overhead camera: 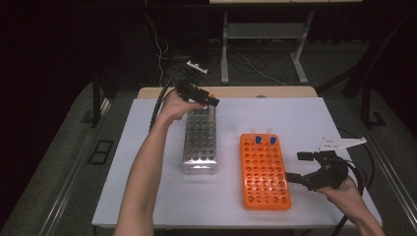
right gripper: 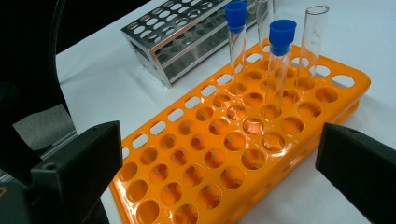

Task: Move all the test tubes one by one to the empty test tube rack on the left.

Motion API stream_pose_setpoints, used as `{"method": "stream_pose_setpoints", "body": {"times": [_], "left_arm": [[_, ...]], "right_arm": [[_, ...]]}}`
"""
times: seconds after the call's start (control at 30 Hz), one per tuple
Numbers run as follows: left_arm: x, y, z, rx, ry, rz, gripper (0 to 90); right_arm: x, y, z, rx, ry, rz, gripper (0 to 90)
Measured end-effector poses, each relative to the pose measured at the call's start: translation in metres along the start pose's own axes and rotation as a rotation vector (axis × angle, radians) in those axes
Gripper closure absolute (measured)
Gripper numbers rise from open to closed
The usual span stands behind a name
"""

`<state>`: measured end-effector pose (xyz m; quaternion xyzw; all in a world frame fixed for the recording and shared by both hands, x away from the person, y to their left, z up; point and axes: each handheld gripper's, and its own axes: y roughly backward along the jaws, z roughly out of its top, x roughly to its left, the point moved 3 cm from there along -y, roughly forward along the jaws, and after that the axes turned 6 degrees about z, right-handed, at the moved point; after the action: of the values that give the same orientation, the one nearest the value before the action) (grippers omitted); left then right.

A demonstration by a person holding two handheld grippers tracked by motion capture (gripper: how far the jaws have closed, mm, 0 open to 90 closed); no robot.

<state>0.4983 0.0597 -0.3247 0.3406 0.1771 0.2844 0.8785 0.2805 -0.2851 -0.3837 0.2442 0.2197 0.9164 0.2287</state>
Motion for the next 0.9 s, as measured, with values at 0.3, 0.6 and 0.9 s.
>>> {"method": "stream_pose_setpoints", "body": {"times": [0.3,0.6,0.9], "left_arm": [[-0.017,0.019,-0.006,-0.038,-0.012,-0.014,23.3],[-0.031,0.044,-0.013,-0.083,-0.016,-0.012,17.8],[-0.048,0.062,-0.027,-0.12,-0.017,-0.008,6.4]], "right_arm": [[0.001,-0.002,0.002,0.011,0.002,-0.005,0.3],[0.003,-0.002,0.007,0.02,0.013,-0.003,0.3],[0.003,-0.005,0.012,0.039,0.018,-0.004,0.3]]}}
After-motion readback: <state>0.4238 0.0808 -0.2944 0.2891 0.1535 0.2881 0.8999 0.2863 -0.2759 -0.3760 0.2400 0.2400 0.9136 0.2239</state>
